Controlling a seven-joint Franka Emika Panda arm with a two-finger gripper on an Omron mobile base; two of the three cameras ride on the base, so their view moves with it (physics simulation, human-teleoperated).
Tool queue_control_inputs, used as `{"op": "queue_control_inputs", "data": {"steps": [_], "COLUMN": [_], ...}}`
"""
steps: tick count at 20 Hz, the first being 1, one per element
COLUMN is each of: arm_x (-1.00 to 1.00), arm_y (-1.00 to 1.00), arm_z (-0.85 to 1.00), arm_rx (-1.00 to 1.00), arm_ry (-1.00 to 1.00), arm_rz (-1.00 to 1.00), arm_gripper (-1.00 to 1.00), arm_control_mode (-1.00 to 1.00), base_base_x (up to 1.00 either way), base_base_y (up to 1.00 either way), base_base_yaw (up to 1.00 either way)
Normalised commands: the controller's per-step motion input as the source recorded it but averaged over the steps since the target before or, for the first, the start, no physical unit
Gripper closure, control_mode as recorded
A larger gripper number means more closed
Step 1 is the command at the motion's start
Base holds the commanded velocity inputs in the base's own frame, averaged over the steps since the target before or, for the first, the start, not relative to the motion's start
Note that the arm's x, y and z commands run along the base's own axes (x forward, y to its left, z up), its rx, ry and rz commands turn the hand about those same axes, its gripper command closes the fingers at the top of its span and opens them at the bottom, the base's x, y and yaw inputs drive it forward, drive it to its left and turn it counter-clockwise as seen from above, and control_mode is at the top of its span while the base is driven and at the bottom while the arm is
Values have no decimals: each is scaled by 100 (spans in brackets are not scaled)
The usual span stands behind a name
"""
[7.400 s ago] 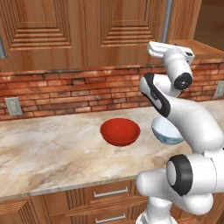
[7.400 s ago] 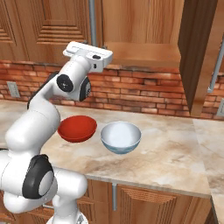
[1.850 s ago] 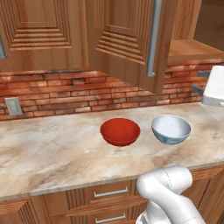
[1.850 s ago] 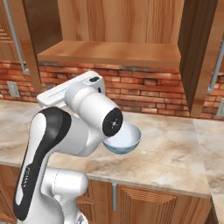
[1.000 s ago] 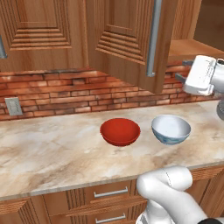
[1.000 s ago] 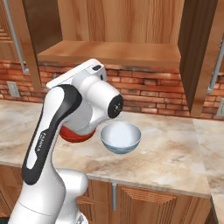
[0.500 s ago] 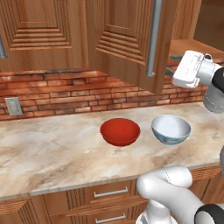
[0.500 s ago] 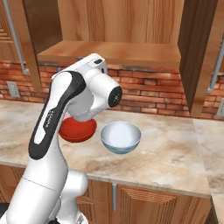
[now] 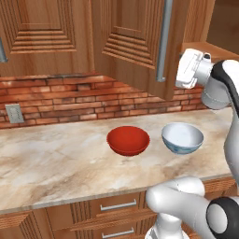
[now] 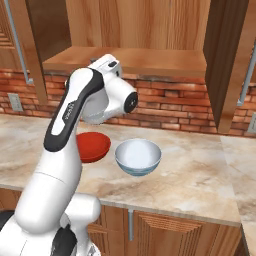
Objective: Open the cabinet. Pick the bowls from the counter and place them in the cabinet. Then close the cabinet.
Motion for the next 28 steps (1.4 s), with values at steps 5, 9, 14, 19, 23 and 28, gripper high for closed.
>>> {"op": "queue_control_inputs", "data": {"steps": [5, 9, 14, 19, 23, 28], "arm_x": [60, 31, 23, 9, -13, -43], "arm_y": [15, 25, 38, 37, 1, 3], "arm_z": [0, 0, 0, 0, 0, 0], "arm_rx": [-2, 0, 0, 0, 6, 7], "arm_ry": [-2, 0, 1, 0, 2, 0], "arm_rz": [0, 0, 0, 0, 2, 5], "arm_gripper": [-100, -100, -100, -100, -100, -100], "arm_control_mode": [-100, -100, -100, -100, -100, -100], "base_base_x": [0, 0, 0, 0, 0, 0], "base_base_y": [0, 0, 0, 0, 0, 0], "base_base_yaw": [0, 0, 0, 0, 0, 0]}}
